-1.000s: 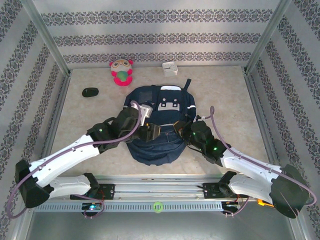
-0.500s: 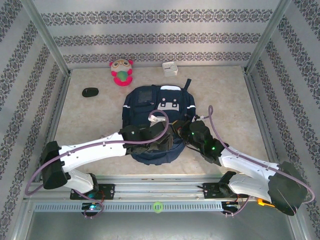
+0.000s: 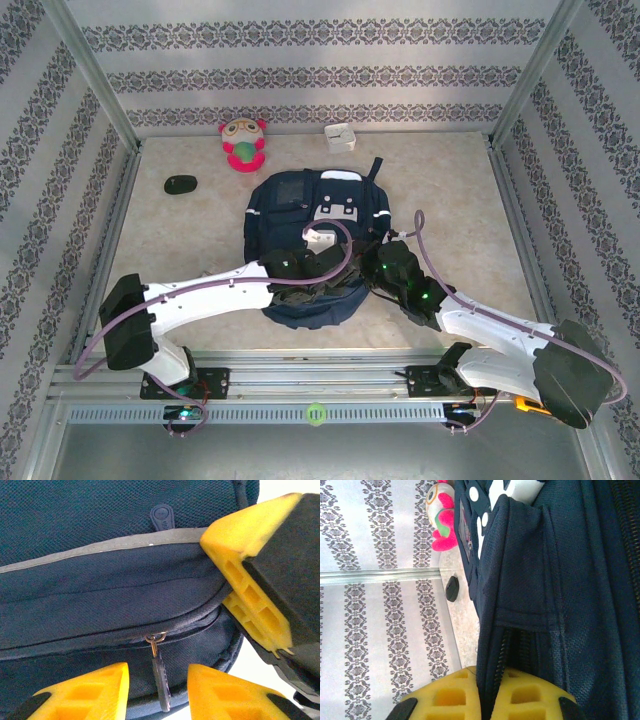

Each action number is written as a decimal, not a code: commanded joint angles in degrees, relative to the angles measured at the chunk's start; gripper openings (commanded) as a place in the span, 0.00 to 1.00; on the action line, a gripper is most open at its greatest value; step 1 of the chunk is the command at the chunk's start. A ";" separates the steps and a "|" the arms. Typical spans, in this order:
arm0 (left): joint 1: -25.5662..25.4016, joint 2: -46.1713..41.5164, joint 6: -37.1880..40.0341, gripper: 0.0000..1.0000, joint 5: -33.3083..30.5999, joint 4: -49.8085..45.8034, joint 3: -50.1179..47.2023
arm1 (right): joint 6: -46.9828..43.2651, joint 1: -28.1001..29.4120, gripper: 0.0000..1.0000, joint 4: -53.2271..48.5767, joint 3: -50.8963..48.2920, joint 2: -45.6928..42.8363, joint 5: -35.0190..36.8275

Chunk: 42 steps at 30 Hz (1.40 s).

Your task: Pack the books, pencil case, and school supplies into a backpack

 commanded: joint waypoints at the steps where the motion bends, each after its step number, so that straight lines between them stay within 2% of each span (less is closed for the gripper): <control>1: -0.09 0.88 -1.16 0.30 -1.93 1.63 0.58 | 0.12 0.36 0.00 3.59 1.04 -0.15 0.51; 7: 1.03 0.88 -1.93 0.04 -1.54 2.34 -0.34 | -0.16 -0.24 0.00 3.44 0.90 -0.38 -0.38; 9: 1.53 0.19 -1.94 0.00 -1.62 1.73 -1.51 | -0.30 -1.45 0.00 3.20 0.78 -0.59 -1.92; 16: 3.15 -4.88 -2.27 0.00 -2.09 -0.27 -7.90 | -0.69 -6.17 0.00 0.96 -1.28 -3.37 -7.39; 18: 3.99 -7.67 -2.70 0.00 -2.30 -1.77 -10.91 | -1.28 -10.73 0.00 -1.19 -2.97 -6.16 -12.40; 19: 5.42 -12.00 -2.69 0.00 -3.30 -4.24 -14.74 | -2.33 -12.63 0.00 -4.87 -3.40 -8.65 -13.55; 22: 7.50 -16.37 -1.72 0.00 -4.10 -6.16 -17.97 | -4.06 -15.41 0.00 -9.84 -3.55 -11.63 -15.75; 26: 10.58 -20.65 0.39 0.00 -5.00 -6.65 -21.39 | -4.37 -20.22 0.00 -11.36 -4.72 -13.35 -20.87; 31: 14.17 -24.62 7.73 0.00 -3.48 0.62 -24.95 | -7.98 -25.66 0.00 -11.79 -2.71 -9.62 -31.52; 35: 15.76 -27.25 12.28 0.00 1.67 9.56 -27.96 | -12.65 -28.49 0.00 -13.57 0.82 -5.53 -37.70; 36: 15.76 -27.82 13.37 0.05 3.48 12.13 -28.79 | -13.25 -28.69 0.00 -13.94 1.36 -4.88 -38.14; 38: 15.78 -29.21 18.36 0.37 8.77 19.22 -30.99 | -14.03 -28.85 0.00 -14.09 2.59 -3.62 -39.12; 40: 15.80 -29.86 24.19 0.54 13.07 23.91 -32.52 | -14.84 -29.25 0.01 -14.22 3.50 -2.56 -40.23; 42: 15.85 -30.07 33.03 0.62 16.76 26.20 -33.37 | -16.51 -29.93 0.06 -14.93 4.59 -1.53 -41.62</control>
